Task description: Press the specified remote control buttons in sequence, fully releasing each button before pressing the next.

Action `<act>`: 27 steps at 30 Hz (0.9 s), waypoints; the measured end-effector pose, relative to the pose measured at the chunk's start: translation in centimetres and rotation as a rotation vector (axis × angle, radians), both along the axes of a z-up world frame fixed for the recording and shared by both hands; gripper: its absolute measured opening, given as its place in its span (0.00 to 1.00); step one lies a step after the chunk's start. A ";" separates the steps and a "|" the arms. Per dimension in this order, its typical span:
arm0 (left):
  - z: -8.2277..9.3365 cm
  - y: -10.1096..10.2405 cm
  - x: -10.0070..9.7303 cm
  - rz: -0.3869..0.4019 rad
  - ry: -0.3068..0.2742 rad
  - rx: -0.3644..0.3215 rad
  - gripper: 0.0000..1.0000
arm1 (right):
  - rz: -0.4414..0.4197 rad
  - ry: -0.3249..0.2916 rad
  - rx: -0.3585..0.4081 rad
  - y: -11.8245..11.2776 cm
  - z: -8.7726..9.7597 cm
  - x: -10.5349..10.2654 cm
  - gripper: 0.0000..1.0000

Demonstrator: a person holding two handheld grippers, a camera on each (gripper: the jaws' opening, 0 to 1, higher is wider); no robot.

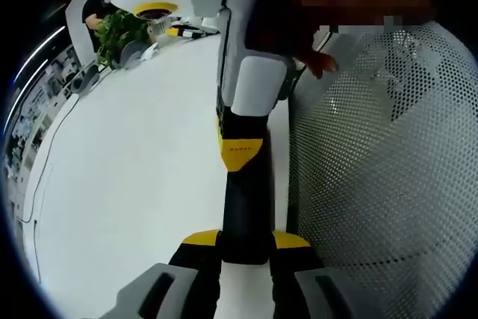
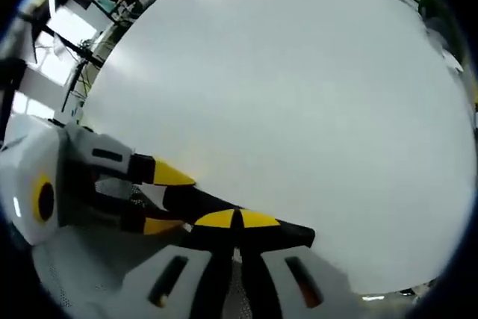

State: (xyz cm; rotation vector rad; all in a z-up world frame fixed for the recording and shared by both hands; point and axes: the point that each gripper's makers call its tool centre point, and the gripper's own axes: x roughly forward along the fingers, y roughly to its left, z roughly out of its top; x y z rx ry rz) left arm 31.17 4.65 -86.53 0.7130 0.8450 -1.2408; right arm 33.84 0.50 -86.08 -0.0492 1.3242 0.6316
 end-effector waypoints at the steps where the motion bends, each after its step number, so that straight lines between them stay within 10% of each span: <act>1: 0.0 0.0 0.0 0.000 0.000 0.000 0.24 | 0.012 -0.009 -0.003 0.0 0.0 0.0 0.00; 12: 0.0 0.0 0.1 0.010 0.003 -0.001 0.24 | 0.054 -0.060 -0.014 0.3 -0.1 0.3 0.00; 22: 0.0 0.0 0.2 0.031 0.006 0.003 0.26 | -0.025 0.083 -0.027 -0.4 -0.2 -0.6 0.00; 27: 0.0 0.0 0.2 0.032 0.007 0.001 0.26 | -0.005 0.054 -0.070 -0.7 0.0 -0.5 0.00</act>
